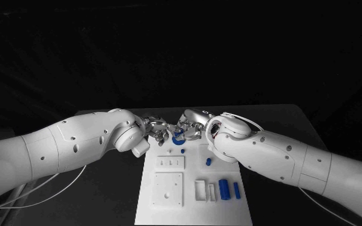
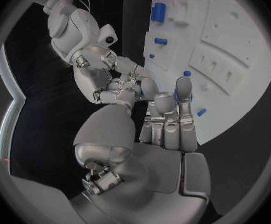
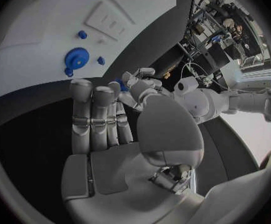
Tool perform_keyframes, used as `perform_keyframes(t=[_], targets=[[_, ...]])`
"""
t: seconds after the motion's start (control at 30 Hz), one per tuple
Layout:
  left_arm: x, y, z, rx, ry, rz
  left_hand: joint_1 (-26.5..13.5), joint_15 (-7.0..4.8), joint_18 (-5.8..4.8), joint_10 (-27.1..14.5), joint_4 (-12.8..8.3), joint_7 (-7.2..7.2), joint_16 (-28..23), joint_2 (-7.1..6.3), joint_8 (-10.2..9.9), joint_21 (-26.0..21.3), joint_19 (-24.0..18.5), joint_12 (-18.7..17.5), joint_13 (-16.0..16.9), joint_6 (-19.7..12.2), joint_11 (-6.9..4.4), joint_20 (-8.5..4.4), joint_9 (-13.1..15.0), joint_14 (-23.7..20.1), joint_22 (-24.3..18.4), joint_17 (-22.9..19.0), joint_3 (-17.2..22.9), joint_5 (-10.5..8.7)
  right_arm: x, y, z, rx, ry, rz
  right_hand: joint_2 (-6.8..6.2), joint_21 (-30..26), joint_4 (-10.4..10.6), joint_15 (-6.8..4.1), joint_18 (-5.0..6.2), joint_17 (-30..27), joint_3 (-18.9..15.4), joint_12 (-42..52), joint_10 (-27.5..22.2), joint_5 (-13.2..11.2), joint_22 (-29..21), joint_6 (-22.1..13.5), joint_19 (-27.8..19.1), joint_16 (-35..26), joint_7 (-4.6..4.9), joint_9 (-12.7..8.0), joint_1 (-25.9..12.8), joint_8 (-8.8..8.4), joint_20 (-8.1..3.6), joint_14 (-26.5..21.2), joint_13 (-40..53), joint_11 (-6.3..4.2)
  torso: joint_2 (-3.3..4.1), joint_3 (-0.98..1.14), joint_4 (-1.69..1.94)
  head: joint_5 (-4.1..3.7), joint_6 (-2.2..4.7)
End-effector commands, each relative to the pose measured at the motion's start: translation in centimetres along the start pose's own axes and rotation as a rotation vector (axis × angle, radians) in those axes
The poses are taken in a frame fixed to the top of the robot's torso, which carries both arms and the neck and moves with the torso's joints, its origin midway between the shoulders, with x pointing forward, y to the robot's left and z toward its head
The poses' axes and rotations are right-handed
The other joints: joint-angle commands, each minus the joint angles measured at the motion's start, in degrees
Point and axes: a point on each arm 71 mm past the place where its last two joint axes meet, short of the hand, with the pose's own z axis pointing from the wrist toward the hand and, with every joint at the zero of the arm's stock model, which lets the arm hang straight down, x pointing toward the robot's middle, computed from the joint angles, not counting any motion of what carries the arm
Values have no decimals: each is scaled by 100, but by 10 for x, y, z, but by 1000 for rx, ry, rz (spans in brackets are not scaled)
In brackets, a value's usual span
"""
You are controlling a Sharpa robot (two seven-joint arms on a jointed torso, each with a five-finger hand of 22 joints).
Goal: Assemble the parts on the task board
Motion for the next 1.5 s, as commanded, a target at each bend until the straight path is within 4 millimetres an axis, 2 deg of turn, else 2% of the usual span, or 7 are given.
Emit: perform_keyframes(t=[0.03,0.6,0.7,0.9,1.37,1.47,1.5], targets=[[7,-9,0,54,38,-4,5,-3,-8,-24,-320,8,-29,103,41,-48,38,-30,-5,-22,21,5,6,-46,35,4,328,20,4,7,1,-30,20,-2,75,18,6,-18,-22,-8,-37,-4,4,24,413,64,6,17,-39,3,2,19,-17,7,8,-36,3,0,-5,0,-6],[4,-9,0,44,-24,33,-233,-80,-17,198,-602,-80,229,-78,318,-73,171,-60,-6,145,-66,-73,418,161,250,443,638,973,-2,-4,-1,-18,-49,46,-285,-2455,549,267,79,-866,-984,-521,-506,366,-573,-1280,-586,-1015,315,-28,-15,37,264,-550,-664,274,-7,4,-4,5,-16],[4,-8,0,35,-38,52,-254,-86,-19,220,-616,-88,237,-100,310,-88,191,-73,5,172,-72,-80,443,186,288,499,665,1034,-4,-9,-4,-21,-62,57,-505,-2784,979,351,75,-1139,-1404,-502,-653,618,-932,-2633,-592,-1181,435,-101,231,-35,343,-669,-963,377,-6,5,2,6,-12],[3,-2,0,10,-65,113,-252,-90,-20,239,-632,-91,225,-113,298,-111,204,-89,11,193,-77,-85,456,201,315,522,679,1078,-11,-28,-19,-26,-52,108,-760,-2898,2133,400,78,-1448,-2214,-176,-809,1101,-1392,-3392,-540,-1130,519,-146,986,-85,388,-746,-1407,433,-11,12,15,36,-17],[-1,18,-1,-55,-143,255,-277,-104,-31,335,-679,-102,183,-137,185,-249,298,-188,34,303,-96,-106,447,290,457,683,690,1112,-52,-92,-66,52,-93,250,-463,-2817,2141,355,90,-1643,-2368,230,-849,1281,-1641,-2812,-398,-854,454,-113,1014,-44,352,-737,-1863,391,-111,61,-42,136,-205],[1,22,1,-61,-170,274,-273,-107,-33,350,-687,-109,184,-142,185,-255,306,-186,39,315,-94,-103,452,295,472,703,690,1118,-66,-104,-67,89,-175,280,4,-2709,1644,247,96,-1598,-1741,199,-754,553,-1537,-1525,-249,-747,368,-38,1265,35,251,-576,-1923,257,-164,72,-48,169,-316],[2,24,1,-62,-182,282,-271,-110,-32,363,-693,-111,190,-149,183,-256,316,-183,41,325,-97,-105,450,306,478,716,690,1135,-72,-109,-66,104,-206,293,-166,-2658,1453,223,68,-1587,-1013,95,-689,230,-1438,-1256,-257,-748,345,-52,1196,-19,204,-550,-2006,215,-176,75,-51,177,-357]])
